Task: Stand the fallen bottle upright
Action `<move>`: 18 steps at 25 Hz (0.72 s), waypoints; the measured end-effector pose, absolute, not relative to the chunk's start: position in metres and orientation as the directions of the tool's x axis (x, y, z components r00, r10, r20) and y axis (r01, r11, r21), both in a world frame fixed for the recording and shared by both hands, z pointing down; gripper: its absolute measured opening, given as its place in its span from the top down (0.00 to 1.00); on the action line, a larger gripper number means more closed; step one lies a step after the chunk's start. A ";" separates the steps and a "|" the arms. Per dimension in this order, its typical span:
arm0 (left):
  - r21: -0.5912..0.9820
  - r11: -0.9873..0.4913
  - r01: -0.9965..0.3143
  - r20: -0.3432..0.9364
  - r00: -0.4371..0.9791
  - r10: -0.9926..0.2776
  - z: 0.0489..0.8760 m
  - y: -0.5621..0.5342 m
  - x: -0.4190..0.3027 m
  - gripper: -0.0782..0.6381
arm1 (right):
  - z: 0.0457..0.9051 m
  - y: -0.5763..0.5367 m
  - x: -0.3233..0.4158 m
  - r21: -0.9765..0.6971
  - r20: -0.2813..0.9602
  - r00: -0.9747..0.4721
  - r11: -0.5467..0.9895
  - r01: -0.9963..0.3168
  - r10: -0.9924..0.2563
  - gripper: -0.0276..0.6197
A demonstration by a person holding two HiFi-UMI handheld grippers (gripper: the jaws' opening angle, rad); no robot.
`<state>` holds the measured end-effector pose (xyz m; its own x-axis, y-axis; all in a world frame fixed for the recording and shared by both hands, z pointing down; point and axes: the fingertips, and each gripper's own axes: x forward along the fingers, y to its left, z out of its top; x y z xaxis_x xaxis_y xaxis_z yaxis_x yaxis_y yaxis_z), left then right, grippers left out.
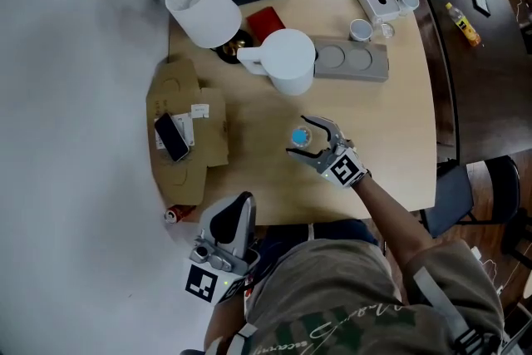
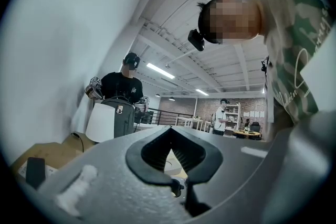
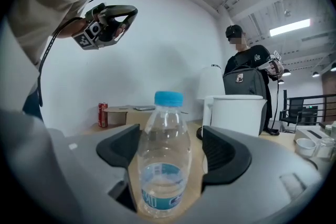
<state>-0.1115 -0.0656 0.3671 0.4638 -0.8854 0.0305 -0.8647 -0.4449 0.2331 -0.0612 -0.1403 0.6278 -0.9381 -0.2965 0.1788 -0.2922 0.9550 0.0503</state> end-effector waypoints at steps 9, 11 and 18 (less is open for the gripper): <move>0.217 -0.490 -0.844 -0.029 0.496 -0.868 0.356 -0.052 -0.117 0.88 | 0.551 -0.108 -0.035 0.154 0.188 -0.927 0.942 -0.300 -0.326 0.45; 0.214 -0.500 -0.839 -0.036 0.505 -0.863 0.360 -0.048 -0.121 0.88 | 0.524 -0.096 -0.024 0.131 0.170 -0.913 0.927 -0.352 -0.371 0.58; 0.344 -0.471 -0.812 -0.040 0.489 -0.871 0.386 -0.034 -0.138 0.88 | 0.441 -0.062 0.011 0.009 0.009 -0.828 0.828 -0.561 -0.561 0.95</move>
